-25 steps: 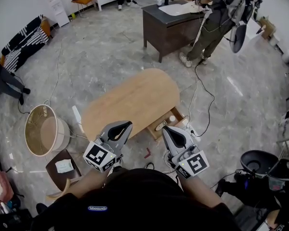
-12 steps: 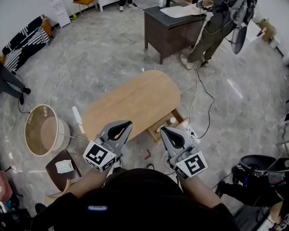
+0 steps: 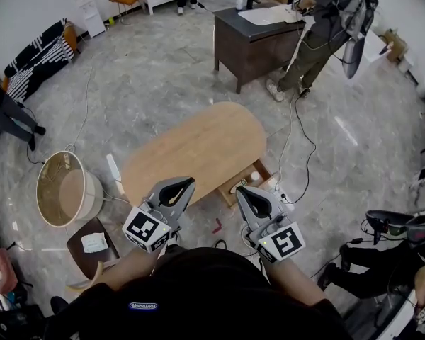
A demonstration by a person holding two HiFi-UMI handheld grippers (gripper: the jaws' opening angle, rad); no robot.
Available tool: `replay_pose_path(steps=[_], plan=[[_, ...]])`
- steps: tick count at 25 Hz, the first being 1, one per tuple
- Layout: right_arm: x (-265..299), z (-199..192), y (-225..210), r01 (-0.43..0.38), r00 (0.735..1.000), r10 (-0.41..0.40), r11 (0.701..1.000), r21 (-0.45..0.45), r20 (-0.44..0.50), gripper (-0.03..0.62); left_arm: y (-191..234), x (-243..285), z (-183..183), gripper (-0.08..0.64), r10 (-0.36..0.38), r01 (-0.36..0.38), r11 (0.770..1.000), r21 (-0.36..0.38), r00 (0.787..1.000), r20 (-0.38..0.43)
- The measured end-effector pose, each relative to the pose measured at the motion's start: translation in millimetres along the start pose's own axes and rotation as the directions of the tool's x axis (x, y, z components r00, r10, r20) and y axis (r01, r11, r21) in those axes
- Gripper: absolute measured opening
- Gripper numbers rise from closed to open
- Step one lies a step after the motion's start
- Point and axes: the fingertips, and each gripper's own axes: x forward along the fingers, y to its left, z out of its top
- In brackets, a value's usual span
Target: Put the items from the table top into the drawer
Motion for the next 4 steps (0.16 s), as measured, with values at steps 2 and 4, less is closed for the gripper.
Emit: replay_pose_path(steps=[2, 4], plan=[[-1.0, -3.2, 0.7, 0.001, 1.0, -0.001, 1.0, -0.002, -0.011, 0.029, 0.2, -1.5, -1.8, 0.002, -0.001, 0.001, 1.0, 0.001, 1.0, 0.003], [-2.0, -6.4, 1.4, 0.002, 1.0, -0.002, 1.0, -0.003, -0.022, 0.029, 0.3, -3.1, -2.4, 0.002, 0.0, 0.0, 1.0, 0.001, 1.0, 0.004]])
